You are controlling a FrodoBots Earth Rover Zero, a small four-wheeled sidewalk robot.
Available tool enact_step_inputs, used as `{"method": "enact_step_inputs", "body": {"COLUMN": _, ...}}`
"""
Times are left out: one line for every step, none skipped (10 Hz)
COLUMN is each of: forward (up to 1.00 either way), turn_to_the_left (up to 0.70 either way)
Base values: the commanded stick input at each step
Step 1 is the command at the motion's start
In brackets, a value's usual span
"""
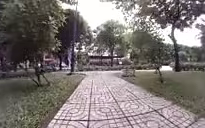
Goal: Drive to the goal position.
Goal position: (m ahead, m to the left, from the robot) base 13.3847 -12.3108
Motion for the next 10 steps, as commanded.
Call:
{"method": "enact_step_inputs", "body": {"forward": 1.0, "turn_to_the_left": 0.0}}
{"method": "enact_step_inputs", "body": {"forward": 1.0, "turn_to_the_left": 0.0}}
{"method": "enact_step_inputs", "body": {"forward": 1.0, "turn_to_the_left": 0.0}}
{"method": "enact_step_inputs", "body": {"forward": 1.0, "turn_to_the_left": 0.0}}
{"method": "enact_step_inputs", "body": {"forward": 1.0, "turn_to_the_left": 0.0}}
{"method": "enact_step_inputs", "body": {"forward": 1.0, "turn_to_the_left": 0.0}}
{"method": "enact_step_inputs", "body": {"forward": 1.0, "turn_to_the_left": 0.0}}
{"method": "enact_step_inputs", "body": {"forward": 1.0, "turn_to_the_left": 0.0}}
{"method": "enact_step_inputs", "body": {"forward": 1.0, "turn_to_the_left": 0.0}}
{"method": "enact_step_inputs", "body": {"forward": 1.0, "turn_to_the_left": 0.0}}
